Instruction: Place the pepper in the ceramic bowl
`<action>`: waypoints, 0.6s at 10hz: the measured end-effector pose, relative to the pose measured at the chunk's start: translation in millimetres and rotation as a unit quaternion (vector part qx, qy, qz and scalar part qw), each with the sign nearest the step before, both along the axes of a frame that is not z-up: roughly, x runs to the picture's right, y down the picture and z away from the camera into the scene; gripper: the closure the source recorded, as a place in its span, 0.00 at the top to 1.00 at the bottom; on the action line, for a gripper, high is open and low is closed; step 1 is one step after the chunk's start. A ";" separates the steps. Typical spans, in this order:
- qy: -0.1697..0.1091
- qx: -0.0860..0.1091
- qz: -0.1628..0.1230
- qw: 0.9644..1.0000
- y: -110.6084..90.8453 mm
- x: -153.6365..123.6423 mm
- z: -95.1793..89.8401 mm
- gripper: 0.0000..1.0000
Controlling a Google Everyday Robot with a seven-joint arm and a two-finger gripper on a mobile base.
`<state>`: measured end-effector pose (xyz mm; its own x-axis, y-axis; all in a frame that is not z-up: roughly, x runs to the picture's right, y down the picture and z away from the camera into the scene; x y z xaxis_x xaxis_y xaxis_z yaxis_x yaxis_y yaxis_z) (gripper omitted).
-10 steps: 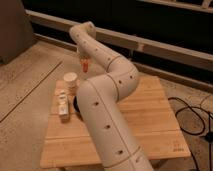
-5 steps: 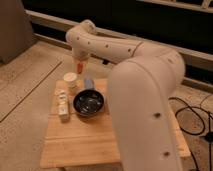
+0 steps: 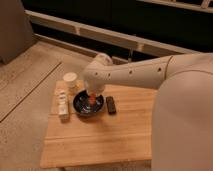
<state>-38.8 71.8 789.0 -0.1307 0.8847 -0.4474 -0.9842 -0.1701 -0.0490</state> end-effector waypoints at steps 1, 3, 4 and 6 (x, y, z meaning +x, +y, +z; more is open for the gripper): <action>0.006 -0.014 -0.001 1.000 11.5 4.6 4.8 0.00; 0.021 -0.042 -0.008 0.999 23.9 10.5 23.0 0.00; 0.026 -0.055 -0.019 0.998 21.8 8.7 38.5 0.00; 0.029 -0.072 -0.043 0.996 2.5 -4.9 69.5 0.00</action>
